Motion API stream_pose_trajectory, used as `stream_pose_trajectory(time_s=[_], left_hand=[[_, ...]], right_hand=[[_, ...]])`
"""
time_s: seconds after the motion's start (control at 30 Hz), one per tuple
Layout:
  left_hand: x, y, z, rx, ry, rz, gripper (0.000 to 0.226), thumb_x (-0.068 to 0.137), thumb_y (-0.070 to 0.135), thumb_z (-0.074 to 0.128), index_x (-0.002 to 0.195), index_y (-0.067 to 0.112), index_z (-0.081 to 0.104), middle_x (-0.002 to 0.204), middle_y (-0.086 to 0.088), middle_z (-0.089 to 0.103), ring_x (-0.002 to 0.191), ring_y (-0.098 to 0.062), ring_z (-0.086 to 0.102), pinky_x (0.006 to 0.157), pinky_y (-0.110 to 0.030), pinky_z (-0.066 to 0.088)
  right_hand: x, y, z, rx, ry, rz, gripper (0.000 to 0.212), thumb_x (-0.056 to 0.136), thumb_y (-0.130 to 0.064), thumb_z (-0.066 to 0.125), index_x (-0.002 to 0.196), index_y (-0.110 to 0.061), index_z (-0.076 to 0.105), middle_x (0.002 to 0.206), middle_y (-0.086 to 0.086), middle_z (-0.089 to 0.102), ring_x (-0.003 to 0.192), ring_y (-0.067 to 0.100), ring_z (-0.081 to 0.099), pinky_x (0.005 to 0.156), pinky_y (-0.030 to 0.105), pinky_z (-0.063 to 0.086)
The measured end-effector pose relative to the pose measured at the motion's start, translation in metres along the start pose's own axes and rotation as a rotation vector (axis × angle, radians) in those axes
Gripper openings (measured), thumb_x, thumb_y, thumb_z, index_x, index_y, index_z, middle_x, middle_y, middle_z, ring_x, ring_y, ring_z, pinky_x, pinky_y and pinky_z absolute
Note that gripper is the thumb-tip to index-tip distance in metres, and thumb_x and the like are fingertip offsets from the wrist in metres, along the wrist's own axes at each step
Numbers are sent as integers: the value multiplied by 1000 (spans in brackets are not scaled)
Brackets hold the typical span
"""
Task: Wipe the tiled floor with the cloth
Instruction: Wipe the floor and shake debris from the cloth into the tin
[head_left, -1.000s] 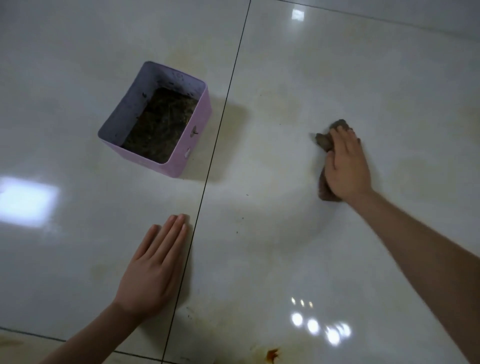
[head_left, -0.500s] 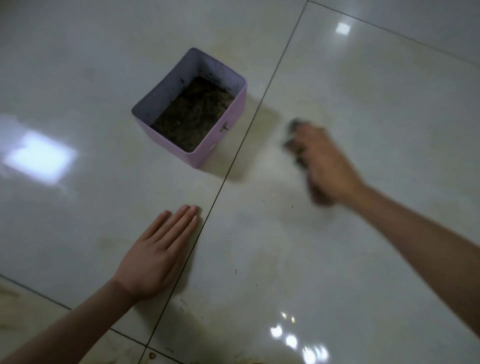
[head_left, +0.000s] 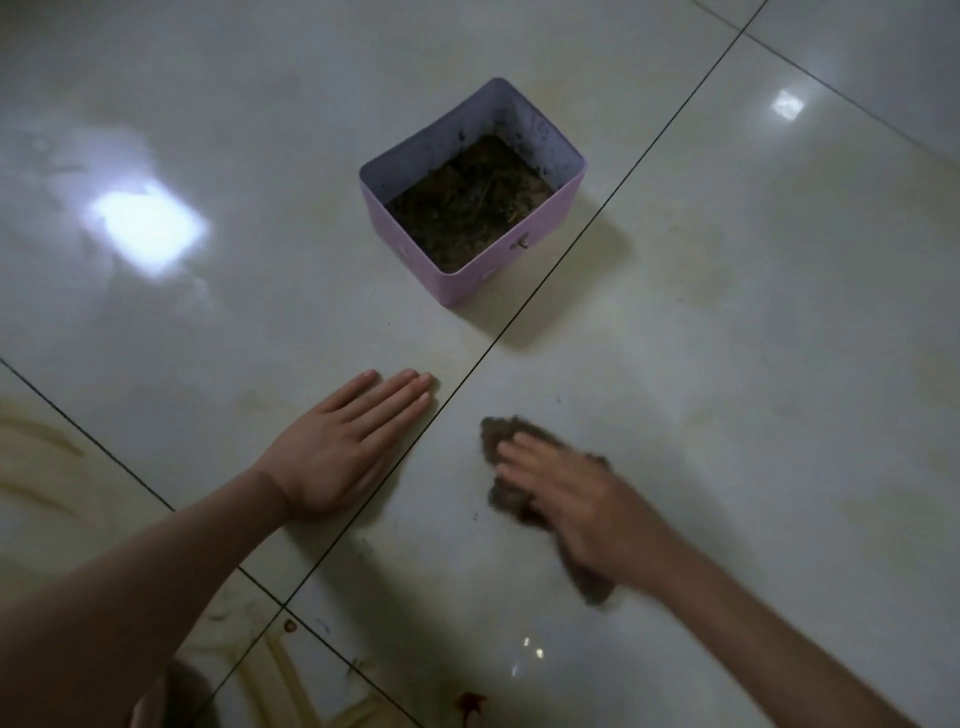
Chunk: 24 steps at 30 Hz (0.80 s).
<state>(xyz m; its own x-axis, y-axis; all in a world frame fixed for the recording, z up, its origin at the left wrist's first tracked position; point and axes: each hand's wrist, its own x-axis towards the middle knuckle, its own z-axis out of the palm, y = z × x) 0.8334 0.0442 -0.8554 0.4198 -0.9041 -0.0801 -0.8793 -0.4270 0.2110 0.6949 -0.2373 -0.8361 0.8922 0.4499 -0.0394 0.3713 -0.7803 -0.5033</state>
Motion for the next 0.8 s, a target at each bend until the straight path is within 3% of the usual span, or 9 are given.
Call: stream_pose_trajectory(time_s=[0.13, 0.2, 0.27, 0.4, 0.47, 0.53, 0.6, 0.73, 0.8], left_hand=[[-2, -1, 1, -4, 3, 4, 56, 99, 25, 28, 149, 1, 26, 159, -12, 21, 147, -27, 20, 117, -49, 21], [1, -1, 0, -7, 21, 9, 55, 99, 25, 28, 149, 1, 28, 158, -12, 23, 146, -27, 22, 116, -49, 22], [2, 0, 0, -15, 28, 13, 55, 99, 25, 28, 148, 1, 29, 158, -13, 24, 146, -28, 23, 116, -49, 22], [1, 0, 2, -20, 38, 20, 55, 99, 26, 28, 149, 2, 28, 158, -12, 23, 147, -26, 21, 117, -47, 20], [1, -1, 2, -18, 50, 27, 55, 99, 26, 29, 149, 2, 28, 158, -12, 23, 146, -26, 21, 118, -46, 20], [0, -2, 3, -18, 66, 37, 55, 99, 26, 29, 149, 3, 28, 158, -12, 23, 146, -26, 21, 118, -45, 19], [0, -2, 5, -21, 75, 40, 55, 99, 27, 29, 149, 3, 29, 158, -12, 23, 146, -27, 21, 118, -45, 18], [0, -3, 6, -6, 111, 55, 56, 98, 27, 30, 148, 2, 31, 157, -13, 25, 146, -29, 23, 117, -45, 19], [-1, -3, 6, 2, 107, 62, 56, 98, 27, 29, 148, 2, 32, 156, -14, 25, 146, -29, 22, 117, -46, 20]], right_hand=[[7, 67, -58, -91, 215, 381, 32, 89, 10, 49, 119, 9, 62, 128, 26, 58, 122, 43, 53, 112, 29, 25], [16, 58, -52, -90, 342, 511, 33, 88, 10, 51, 118, 8, 63, 124, 24, 61, 119, 40, 57, 111, 33, 30], [19, 15, -18, -77, 412, 484, 29, 92, 3, 47, 114, 7, 66, 119, 21, 66, 113, 36, 62, 105, 42, 42], [8, -28, 12, -74, 260, 264, 40, 93, 2, 34, 118, 3, 66, 123, 17, 64, 116, 31, 61, 103, 43, 42], [23, 0, -8, -42, 308, 491, 38, 90, 9, 37, 116, 5, 65, 120, 21, 64, 113, 34, 61, 101, 48, 44], [38, 15, -21, -100, 353, 722, 39, 86, 16, 45, 119, 7, 61, 124, 24, 60, 117, 36, 57, 112, 41, 34], [41, -3, -8, -161, 343, 738, 38, 83, 17, 47, 118, 10, 61, 123, 26, 61, 118, 39, 57, 112, 37, 30], [32, -23, 1, -191, 272, 570, 40, 76, 15, 47, 111, 6, 65, 115, 22, 65, 110, 36, 62, 104, 35, 35], [45, -3, -11, -209, 321, 731, 37, 84, 12, 44, 116, 3, 61, 117, 23, 63, 111, 36, 59, 101, 32, 32]])
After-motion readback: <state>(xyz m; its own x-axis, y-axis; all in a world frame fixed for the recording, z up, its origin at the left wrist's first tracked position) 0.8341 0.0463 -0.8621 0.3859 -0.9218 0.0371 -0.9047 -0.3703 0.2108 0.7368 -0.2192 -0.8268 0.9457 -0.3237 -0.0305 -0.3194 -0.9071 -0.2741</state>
